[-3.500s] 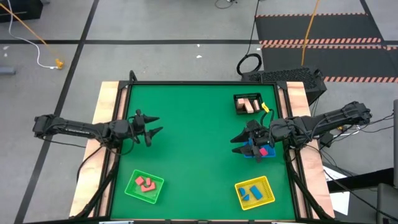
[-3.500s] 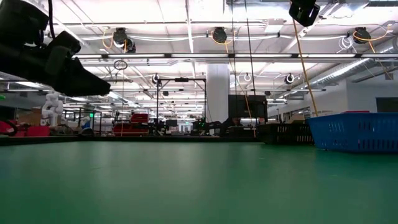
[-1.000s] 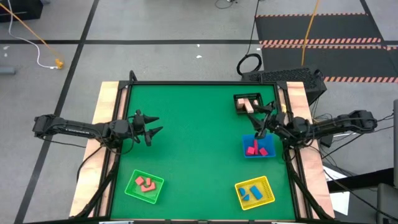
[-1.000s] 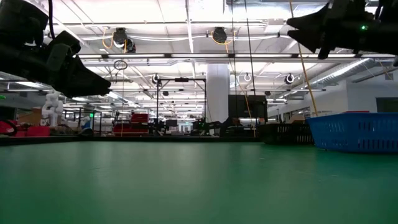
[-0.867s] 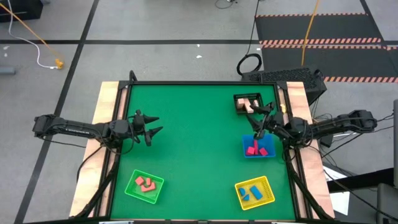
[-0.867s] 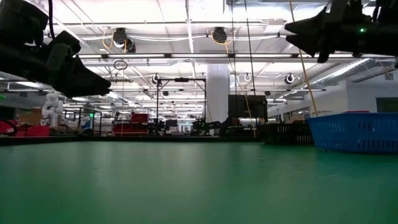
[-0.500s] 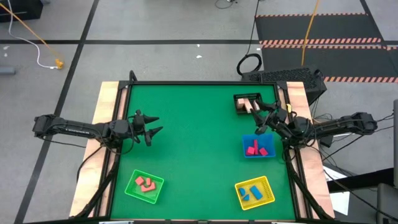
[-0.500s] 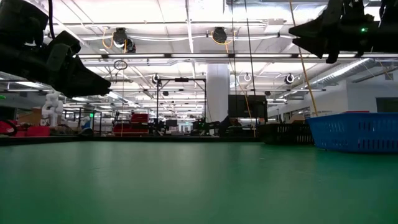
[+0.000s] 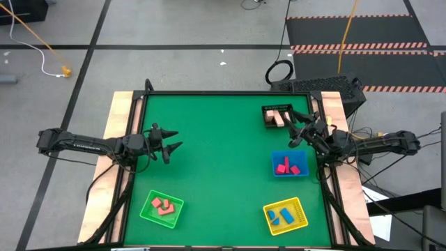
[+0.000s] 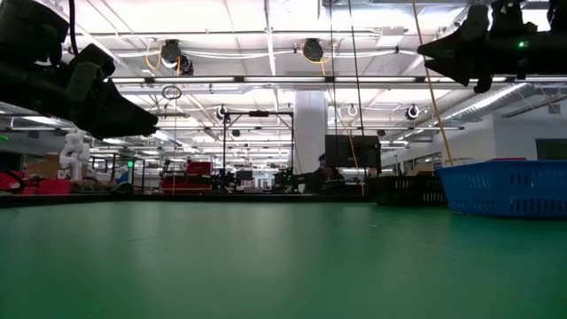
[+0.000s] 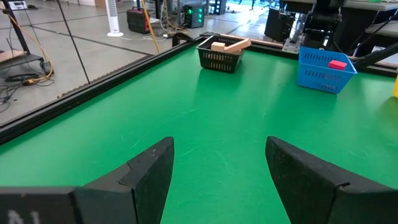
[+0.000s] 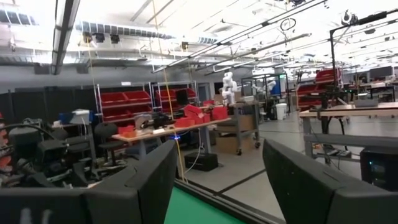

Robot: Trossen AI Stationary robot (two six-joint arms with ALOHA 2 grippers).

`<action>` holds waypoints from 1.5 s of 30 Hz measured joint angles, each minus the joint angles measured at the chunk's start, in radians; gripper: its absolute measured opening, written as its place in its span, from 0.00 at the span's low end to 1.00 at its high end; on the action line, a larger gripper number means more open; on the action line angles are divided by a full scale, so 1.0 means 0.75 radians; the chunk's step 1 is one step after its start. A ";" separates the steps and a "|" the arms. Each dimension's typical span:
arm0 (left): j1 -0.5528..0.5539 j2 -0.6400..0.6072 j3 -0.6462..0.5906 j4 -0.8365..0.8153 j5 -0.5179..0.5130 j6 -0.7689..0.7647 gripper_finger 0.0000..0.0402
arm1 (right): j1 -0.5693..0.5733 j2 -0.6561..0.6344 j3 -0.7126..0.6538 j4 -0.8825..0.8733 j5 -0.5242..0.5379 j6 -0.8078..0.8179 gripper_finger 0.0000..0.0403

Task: Sort & place blocks by color
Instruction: Return to Home Position

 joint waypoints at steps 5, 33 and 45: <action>0.000 0.000 0.000 0.000 0.000 0.000 0.63 | 0.000 -0.029 0.000 -0.047 -0.001 -0.031 0.57; 0.000 -0.001 0.000 0.000 0.001 0.000 0.63 | 0.000 -0.024 0.000 -0.047 -0.002 -0.070 0.57; 0.000 0.000 0.000 0.000 0.000 0.000 0.63 | 0.000 -0.024 0.000 -0.047 -0.003 -0.070 0.57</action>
